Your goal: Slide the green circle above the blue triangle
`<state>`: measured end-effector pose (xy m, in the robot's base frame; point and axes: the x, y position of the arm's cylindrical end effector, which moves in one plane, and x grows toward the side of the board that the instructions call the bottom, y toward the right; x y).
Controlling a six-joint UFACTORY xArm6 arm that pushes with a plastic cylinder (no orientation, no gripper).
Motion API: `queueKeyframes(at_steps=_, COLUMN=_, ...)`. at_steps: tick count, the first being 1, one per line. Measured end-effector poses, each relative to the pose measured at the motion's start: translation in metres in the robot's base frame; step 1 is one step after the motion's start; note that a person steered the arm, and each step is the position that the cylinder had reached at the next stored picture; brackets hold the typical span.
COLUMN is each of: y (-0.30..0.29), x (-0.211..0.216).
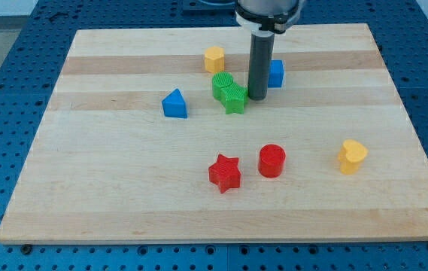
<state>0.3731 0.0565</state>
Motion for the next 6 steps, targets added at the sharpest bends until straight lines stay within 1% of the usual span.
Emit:
queueKeyframes(at_steps=1, y=0.009, x=-0.036)
queueKeyframes(at_steps=2, y=-0.008, x=-0.048)
queueKeyframes(at_steps=3, y=-0.031, x=-0.023)
queueKeyframes(at_steps=4, y=-0.033, x=0.004)
queueKeyframes(at_steps=6, y=-0.079, x=-0.005)
